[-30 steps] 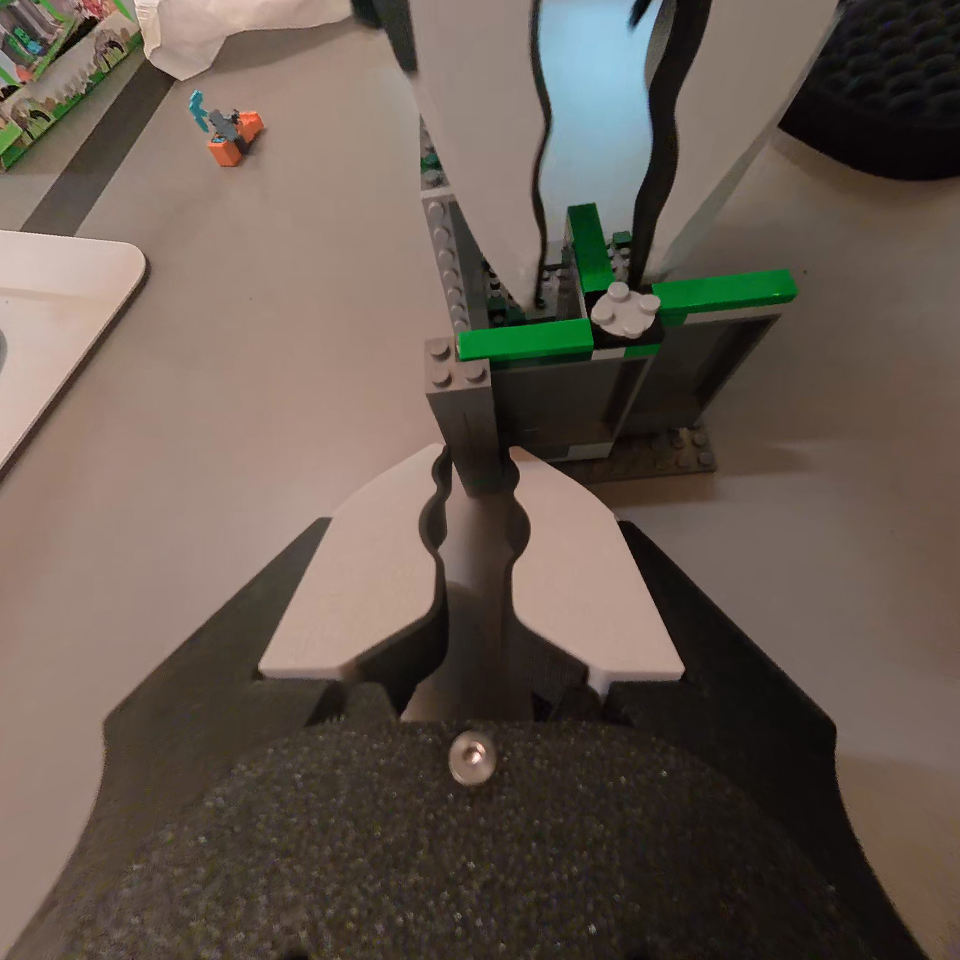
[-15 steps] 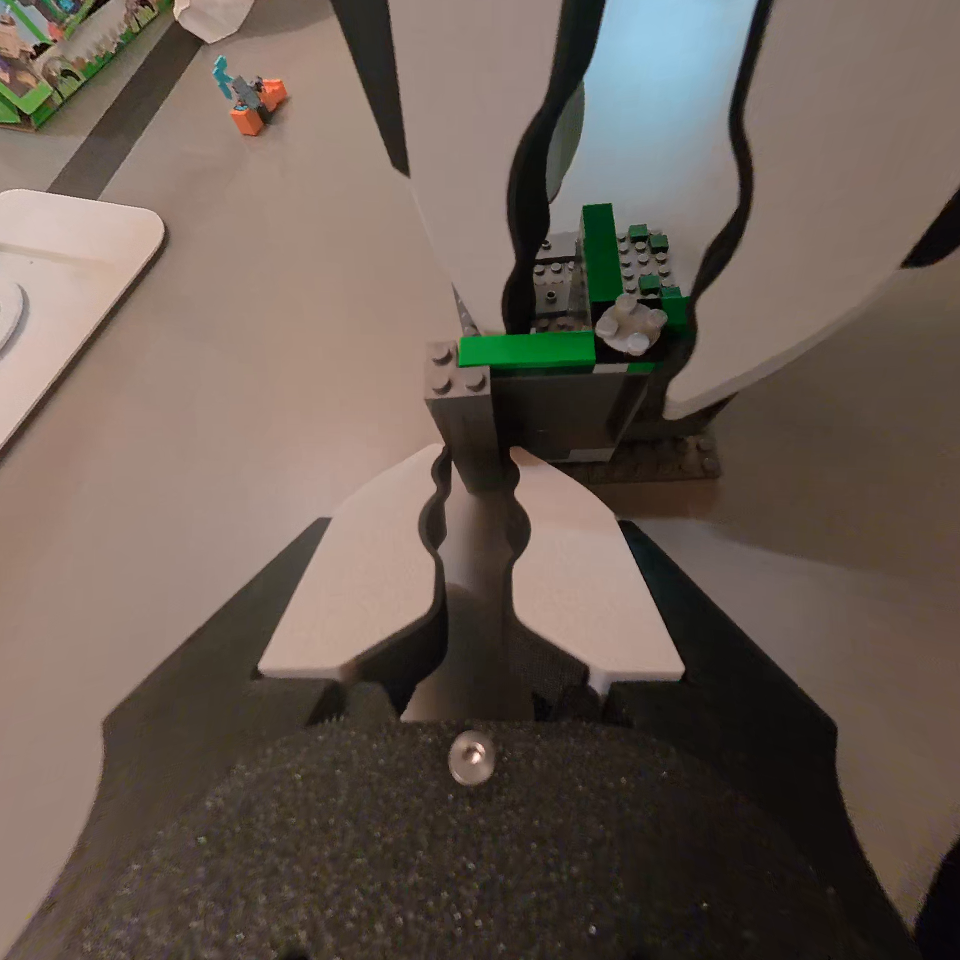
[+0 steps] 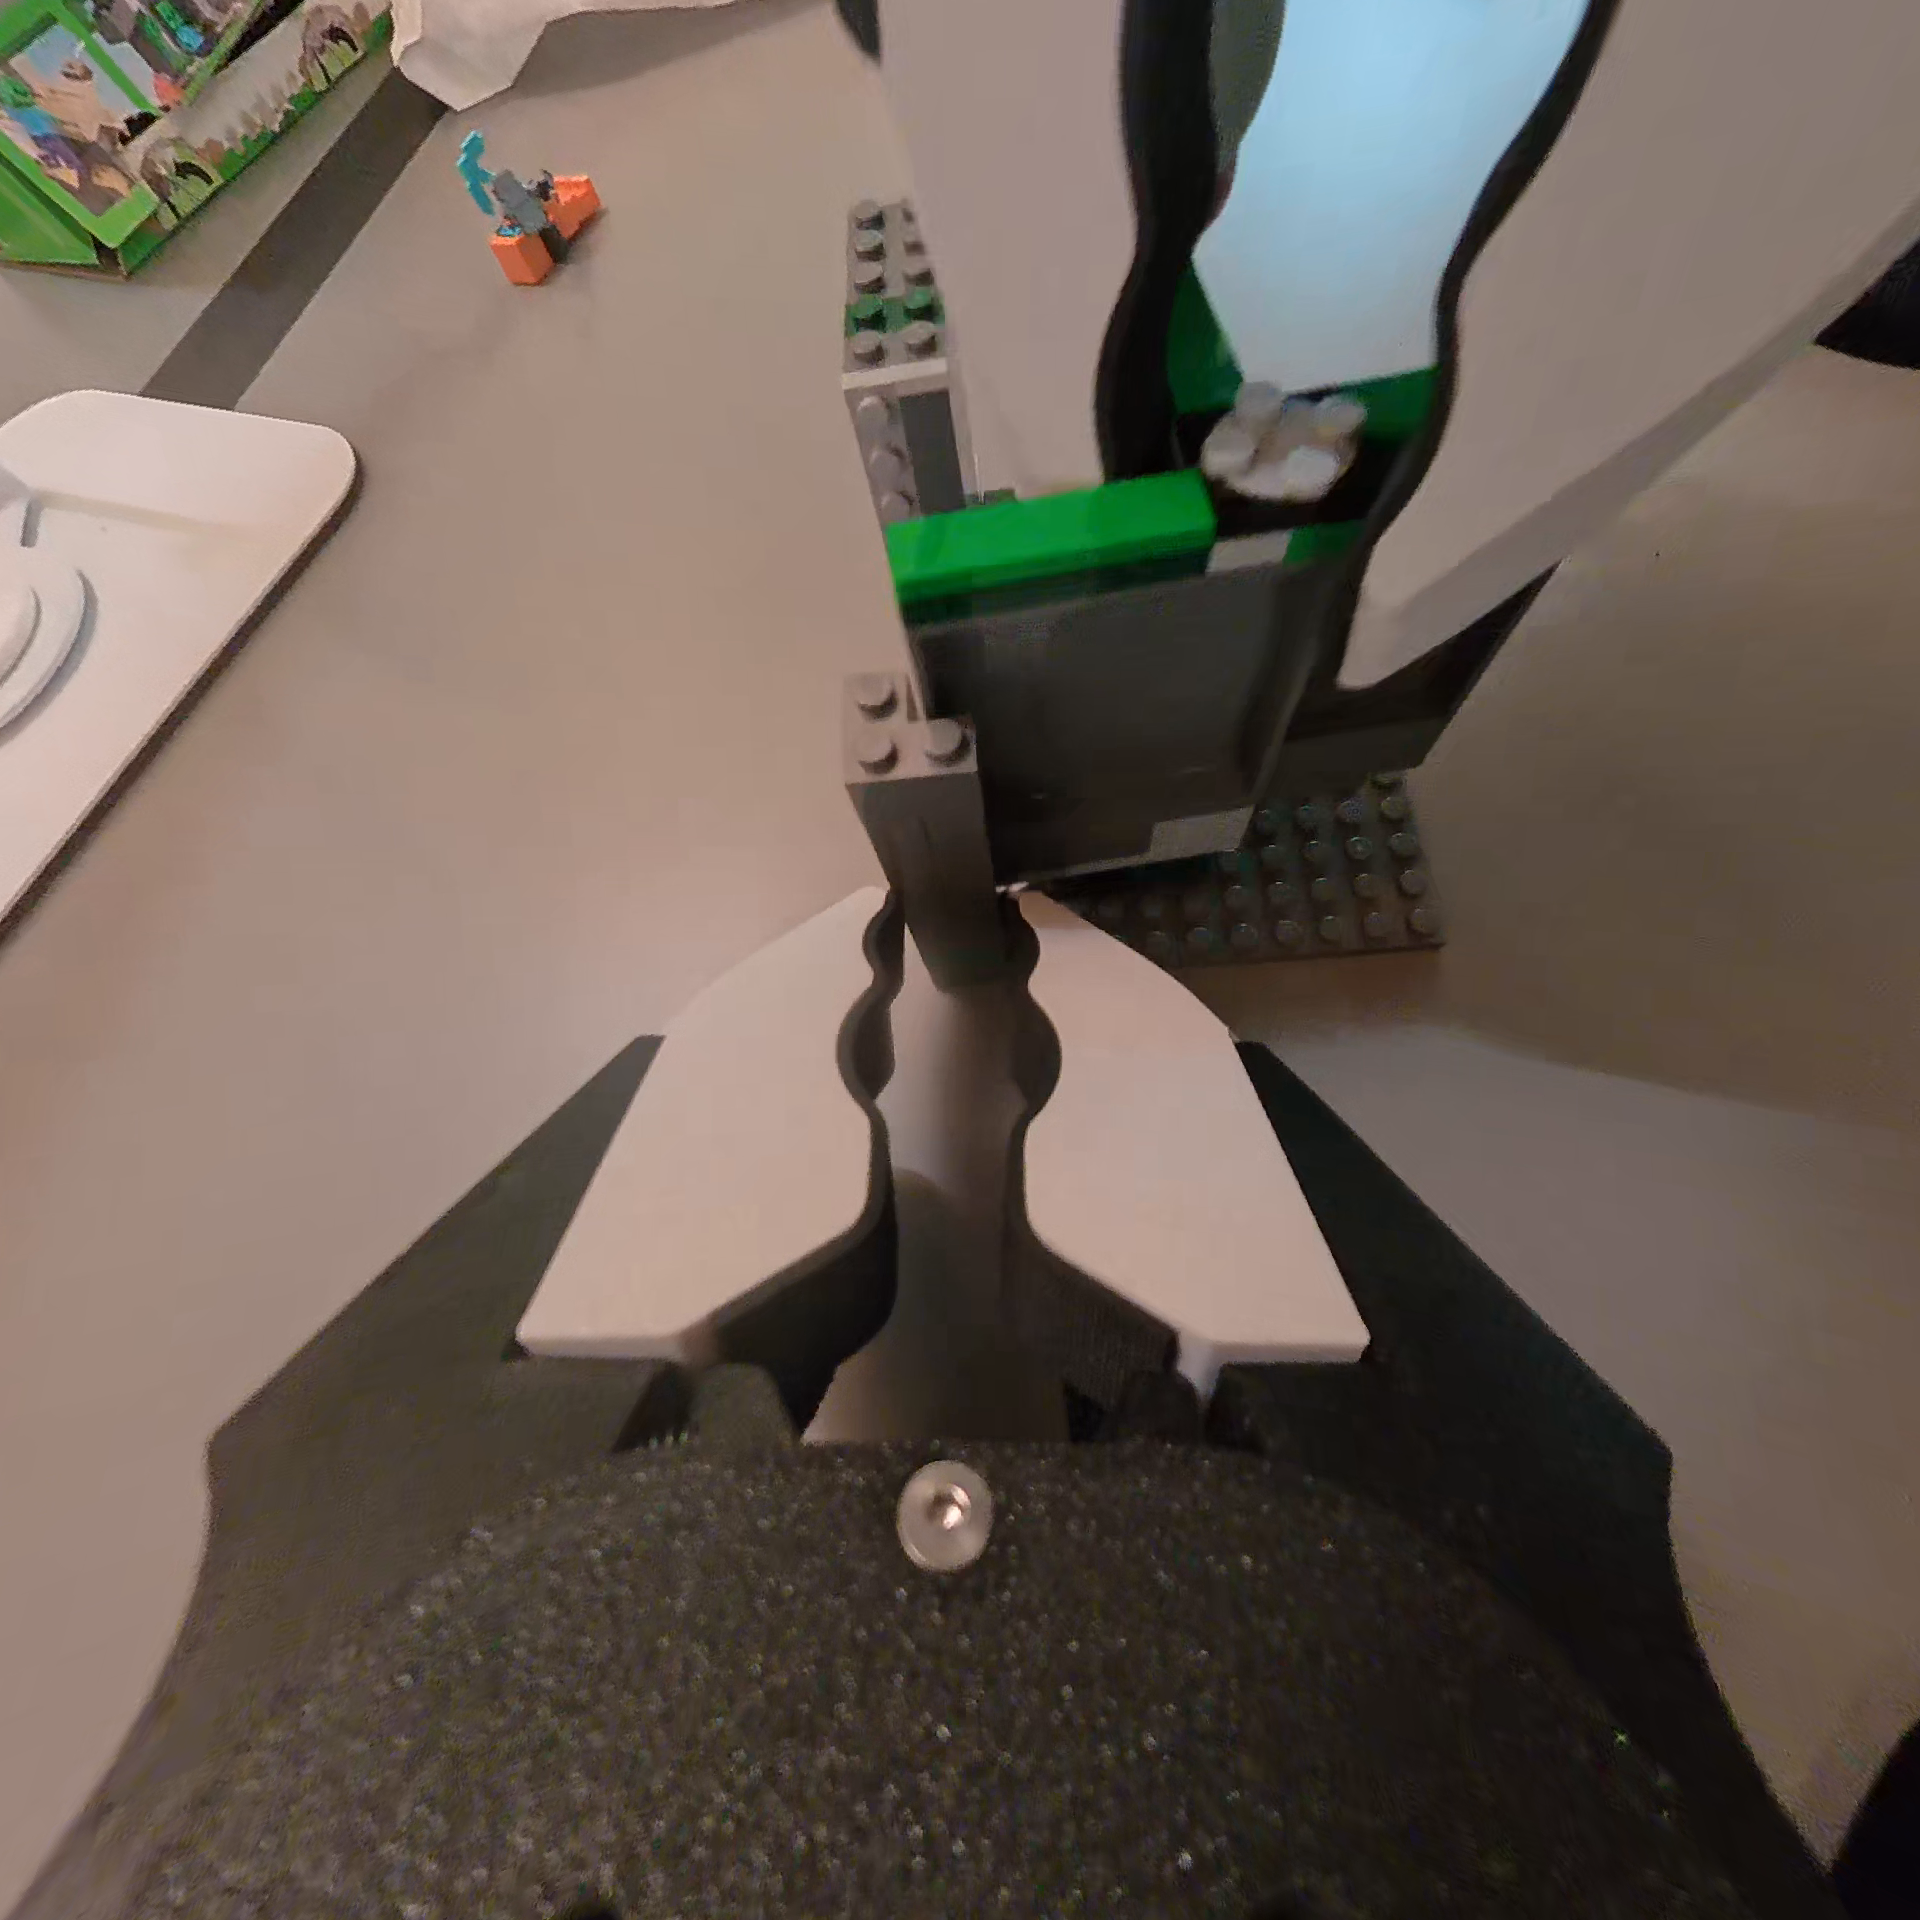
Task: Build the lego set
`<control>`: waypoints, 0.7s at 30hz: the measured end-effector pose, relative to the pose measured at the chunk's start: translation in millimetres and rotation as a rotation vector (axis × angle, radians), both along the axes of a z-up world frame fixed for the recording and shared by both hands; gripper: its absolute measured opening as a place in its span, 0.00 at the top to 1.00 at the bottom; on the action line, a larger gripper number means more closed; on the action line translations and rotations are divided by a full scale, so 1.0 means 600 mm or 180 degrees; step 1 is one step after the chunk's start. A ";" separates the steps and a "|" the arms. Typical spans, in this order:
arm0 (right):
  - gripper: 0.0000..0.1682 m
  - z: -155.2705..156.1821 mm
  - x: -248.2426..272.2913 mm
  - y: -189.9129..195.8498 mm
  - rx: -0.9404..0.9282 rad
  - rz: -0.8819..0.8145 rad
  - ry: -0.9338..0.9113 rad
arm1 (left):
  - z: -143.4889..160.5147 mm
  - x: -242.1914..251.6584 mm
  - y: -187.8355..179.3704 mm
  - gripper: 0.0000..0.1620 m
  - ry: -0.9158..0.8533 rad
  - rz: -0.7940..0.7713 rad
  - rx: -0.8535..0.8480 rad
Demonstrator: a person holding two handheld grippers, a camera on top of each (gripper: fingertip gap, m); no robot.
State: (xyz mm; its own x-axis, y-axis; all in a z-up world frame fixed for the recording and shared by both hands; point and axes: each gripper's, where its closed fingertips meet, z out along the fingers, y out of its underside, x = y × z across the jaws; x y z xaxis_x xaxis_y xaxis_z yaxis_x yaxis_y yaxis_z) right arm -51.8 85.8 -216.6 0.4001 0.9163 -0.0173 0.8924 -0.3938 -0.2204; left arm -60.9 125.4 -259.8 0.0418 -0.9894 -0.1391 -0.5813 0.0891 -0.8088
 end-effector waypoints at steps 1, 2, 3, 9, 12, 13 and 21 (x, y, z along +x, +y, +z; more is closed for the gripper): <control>0.85 0.003 0.002 -0.004 -0.0017 0.0011 -0.0010 | 0.000 0.000 0.000 0.89 -0.0006 -0.0003 -0.0009; 0.85 0.005 0.001 -0.006 -0.0025 -0.0002 0.0018 | 0.000 0.000 0.000 0.89 -0.0006 -0.0002 -0.0022; 0.85 0.007 0.002 -0.008 -0.0036 -0.0018 0.0039 | 0.000 0.000 0.000 0.89 -0.0005 -0.0002 -0.0018; 0.85 0.007 0.021 -0.012 -0.0126 -0.0197 0.0107 | 0.001 -0.001 -0.002 0.89 0.0008 -0.0028 0.0019; 0.85 0.010 0.026 -0.017 -0.0183 -0.0308 0.0208 | 0.000 -0.002 -0.002 0.88 0.0028 -0.0054 0.0054; 0.84 0.010 0.025 -0.017 -0.0192 -0.0335 0.0233 | -0.001 -0.003 -0.003 0.87 0.0040 -0.0066 0.0043; 0.85 -0.013 0.008 -0.004 -0.0292 -0.0464 0.0192 | -0.011 -0.007 -0.006 0.87 0.0124 -0.0140 0.0034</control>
